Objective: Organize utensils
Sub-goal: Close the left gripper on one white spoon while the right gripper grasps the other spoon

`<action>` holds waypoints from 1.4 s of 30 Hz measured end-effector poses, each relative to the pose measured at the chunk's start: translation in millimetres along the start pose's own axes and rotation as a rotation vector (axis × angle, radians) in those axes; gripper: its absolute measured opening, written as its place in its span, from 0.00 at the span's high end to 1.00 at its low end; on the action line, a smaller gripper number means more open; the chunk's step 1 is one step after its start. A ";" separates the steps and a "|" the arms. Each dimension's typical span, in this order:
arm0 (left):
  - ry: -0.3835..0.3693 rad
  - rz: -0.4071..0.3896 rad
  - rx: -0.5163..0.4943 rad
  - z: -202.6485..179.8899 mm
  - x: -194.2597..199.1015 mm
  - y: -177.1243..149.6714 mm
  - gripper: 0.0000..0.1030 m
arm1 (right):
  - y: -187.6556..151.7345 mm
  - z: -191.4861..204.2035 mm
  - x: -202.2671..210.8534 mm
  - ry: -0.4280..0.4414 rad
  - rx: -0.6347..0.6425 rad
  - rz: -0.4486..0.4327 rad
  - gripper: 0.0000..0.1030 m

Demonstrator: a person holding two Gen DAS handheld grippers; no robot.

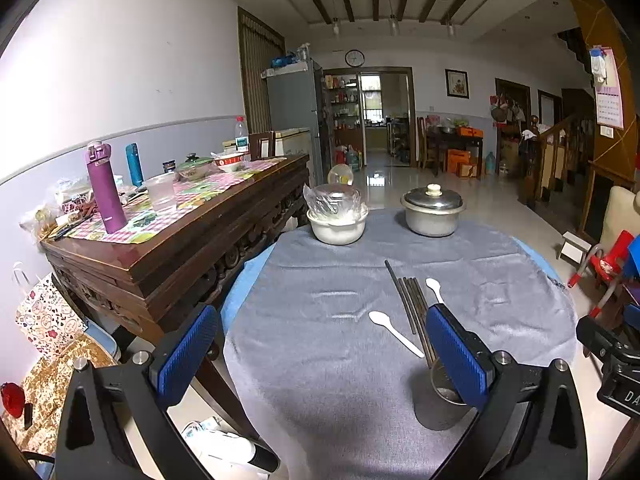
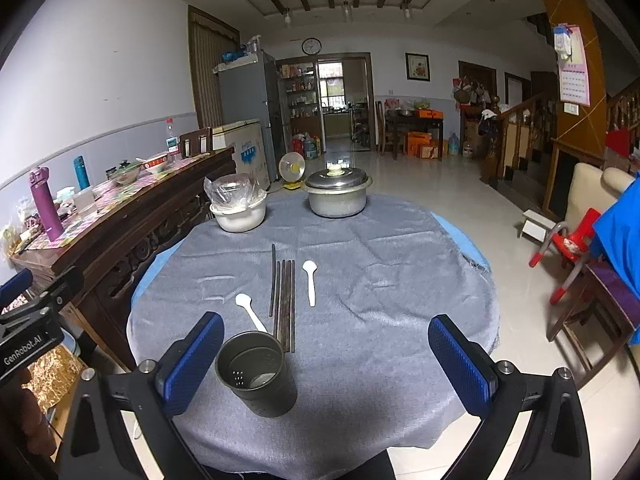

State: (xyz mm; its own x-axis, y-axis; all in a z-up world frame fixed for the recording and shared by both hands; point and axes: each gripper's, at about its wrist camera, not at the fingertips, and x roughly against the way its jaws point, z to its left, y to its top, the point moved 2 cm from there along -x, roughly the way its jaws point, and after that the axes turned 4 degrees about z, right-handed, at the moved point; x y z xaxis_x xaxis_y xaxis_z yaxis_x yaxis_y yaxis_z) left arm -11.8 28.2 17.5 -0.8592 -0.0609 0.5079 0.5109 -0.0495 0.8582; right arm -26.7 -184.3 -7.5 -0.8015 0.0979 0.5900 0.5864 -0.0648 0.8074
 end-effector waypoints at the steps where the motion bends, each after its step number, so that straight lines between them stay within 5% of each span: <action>1: 0.000 0.006 -0.001 -0.4 -3.5 0.2 0.00 | 1.1 -0.7 -3.1 0.003 0.001 0.007 0.00; 10: -0.002 0.087 0.005 -0.1 -53.2 3.3 0.00 | 19.0 -13.6 -49.5 0.074 -0.031 0.092 0.00; 17: -0.041 0.265 0.039 3.7 -146.8 3.7 0.00 | 47.9 -27.5 -140.7 0.183 -0.023 0.194 0.04; 24: -0.117 0.563 0.153 -8.8 -265.2 -6.7 0.00 | 72.0 -25.0 -292.0 0.270 -0.048 0.440 0.35; 29: -0.165 0.681 0.191 -34.7 -312.5 -13.0 0.08 | 78.1 -7.3 -374.9 0.299 -0.047 0.551 0.47; 33: -0.190 0.781 0.212 -51.0 -341.4 -23.1 0.33 | 79.3 5.4 -426.1 0.299 -0.041 0.638 0.53; 42: -0.178 0.831 0.191 -71.3 -365.6 -27.5 0.34 | 86.0 27.0 -464.3 0.253 0.028 0.709 0.55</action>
State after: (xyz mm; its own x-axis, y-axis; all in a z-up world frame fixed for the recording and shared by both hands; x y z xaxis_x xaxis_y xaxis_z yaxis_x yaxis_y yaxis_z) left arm 290.2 -19.2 -197.1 -0.2096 0.1546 0.9655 0.9748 0.1107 0.1939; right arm 399.0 -208.5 -212.0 -0.2316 -0.1894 0.9542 0.9719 -0.0017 0.2356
